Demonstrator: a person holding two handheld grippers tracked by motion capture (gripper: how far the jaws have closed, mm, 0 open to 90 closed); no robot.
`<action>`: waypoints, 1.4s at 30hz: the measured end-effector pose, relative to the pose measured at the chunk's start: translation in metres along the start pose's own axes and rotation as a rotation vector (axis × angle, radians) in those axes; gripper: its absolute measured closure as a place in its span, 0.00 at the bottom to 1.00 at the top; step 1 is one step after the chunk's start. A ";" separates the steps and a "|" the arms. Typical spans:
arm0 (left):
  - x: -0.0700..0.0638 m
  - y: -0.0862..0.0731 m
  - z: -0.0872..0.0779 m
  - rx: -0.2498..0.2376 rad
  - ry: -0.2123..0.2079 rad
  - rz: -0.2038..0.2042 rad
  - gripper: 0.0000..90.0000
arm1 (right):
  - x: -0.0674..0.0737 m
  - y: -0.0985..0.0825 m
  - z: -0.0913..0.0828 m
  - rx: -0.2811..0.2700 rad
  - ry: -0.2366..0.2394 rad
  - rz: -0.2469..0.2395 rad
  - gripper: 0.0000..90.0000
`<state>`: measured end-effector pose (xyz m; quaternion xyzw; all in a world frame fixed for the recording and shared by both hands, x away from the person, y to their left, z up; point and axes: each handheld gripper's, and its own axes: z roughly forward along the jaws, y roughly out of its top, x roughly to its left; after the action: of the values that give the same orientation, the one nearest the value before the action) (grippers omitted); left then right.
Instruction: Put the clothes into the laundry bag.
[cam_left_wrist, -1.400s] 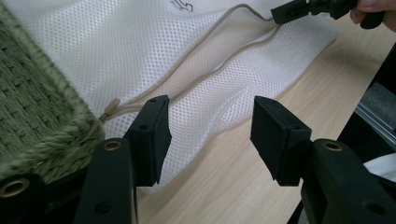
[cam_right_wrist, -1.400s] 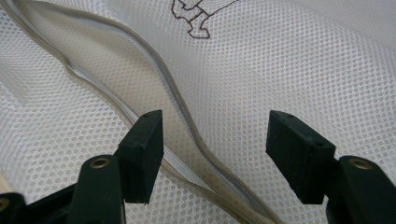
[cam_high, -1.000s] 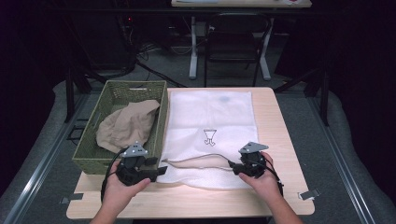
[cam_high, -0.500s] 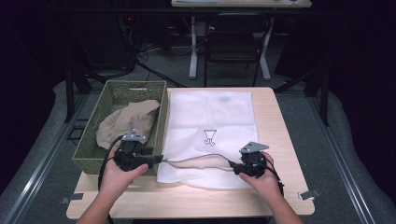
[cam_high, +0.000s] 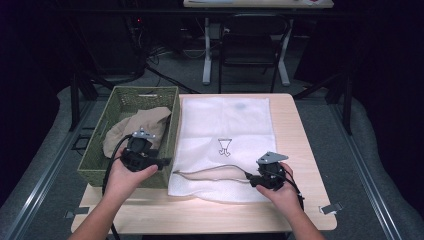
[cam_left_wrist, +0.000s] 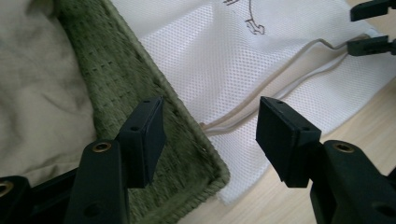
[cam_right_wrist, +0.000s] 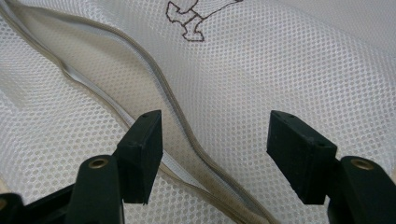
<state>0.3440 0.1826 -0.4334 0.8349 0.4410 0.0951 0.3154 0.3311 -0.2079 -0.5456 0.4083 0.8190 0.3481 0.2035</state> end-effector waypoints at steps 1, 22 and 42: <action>0.001 0.003 0.000 0.007 0.010 -0.004 0.46 | 0.000 0.000 0.000 0.000 0.000 0.001 0.40; 0.041 0.037 0.012 0.095 0.095 -0.079 0.45 | -0.001 -0.001 0.001 0.005 0.003 0.003 0.39; 0.073 0.061 0.023 0.148 0.154 -0.165 0.45 | -0.001 -0.001 0.002 0.010 0.002 0.007 0.39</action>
<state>0.4385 0.2051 -0.4227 0.8070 0.5370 0.0998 0.2248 0.3323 -0.2089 -0.5473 0.4115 0.8195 0.3453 0.1994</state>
